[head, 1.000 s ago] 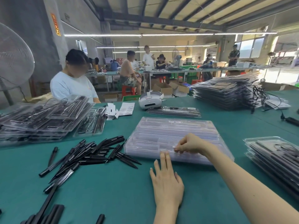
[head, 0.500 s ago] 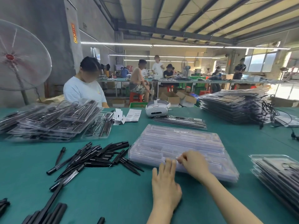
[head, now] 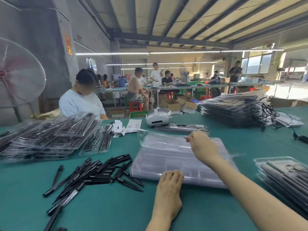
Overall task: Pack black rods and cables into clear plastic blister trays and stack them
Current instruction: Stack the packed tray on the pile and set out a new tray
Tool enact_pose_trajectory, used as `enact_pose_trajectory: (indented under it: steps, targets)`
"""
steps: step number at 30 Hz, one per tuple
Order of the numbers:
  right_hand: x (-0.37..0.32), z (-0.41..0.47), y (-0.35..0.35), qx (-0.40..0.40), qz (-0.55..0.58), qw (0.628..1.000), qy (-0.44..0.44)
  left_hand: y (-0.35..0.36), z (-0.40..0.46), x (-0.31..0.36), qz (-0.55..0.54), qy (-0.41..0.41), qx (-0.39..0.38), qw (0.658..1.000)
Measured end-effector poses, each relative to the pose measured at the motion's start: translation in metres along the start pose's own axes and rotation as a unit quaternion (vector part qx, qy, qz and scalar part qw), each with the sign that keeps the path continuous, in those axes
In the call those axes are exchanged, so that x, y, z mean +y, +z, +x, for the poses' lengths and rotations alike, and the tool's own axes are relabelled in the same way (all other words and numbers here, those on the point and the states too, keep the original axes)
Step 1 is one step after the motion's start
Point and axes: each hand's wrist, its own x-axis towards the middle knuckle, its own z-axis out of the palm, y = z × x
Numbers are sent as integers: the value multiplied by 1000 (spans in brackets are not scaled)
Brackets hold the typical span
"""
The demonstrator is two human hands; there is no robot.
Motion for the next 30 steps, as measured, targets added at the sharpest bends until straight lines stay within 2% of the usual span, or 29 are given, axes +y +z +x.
enact_pose_trajectory:
  steps: [2, 6, 10, 15, 19, 21, 25, 30]
  targets:
    - [-10, 12, -11, -4, -68, 996, -62, 1, 1, -2, -11, 4, 11, 1000]
    - [-2, -12, 3, -64, -155, 979, -119, -2, 21, -11, -36, -23, 23, 999]
    - [8, -39, 22, -109, -176, 963, -173, 6, 37, -25, -43, -55, -94, 993]
    - [9, -41, 23, -150, -163, 958, -184, 10, 45, -30, -39, -65, -112, 991]
    - [-2, -40, 28, -195, -244, 921, -234, 9, 49, -24, -24, -98, -142, 985]
    - [0, -37, 25, -181, -246, 923, -233, 7, 48, -22, -16, -95, -169, 981]
    - [-5, -8, 2, -72, -219, 953, -196, -3, 54, -21, 0, -96, -222, 970]
    - [-13, 13, -43, -15, -222, 962, -159, 2, 52, -21, -6, -105, -228, 968]
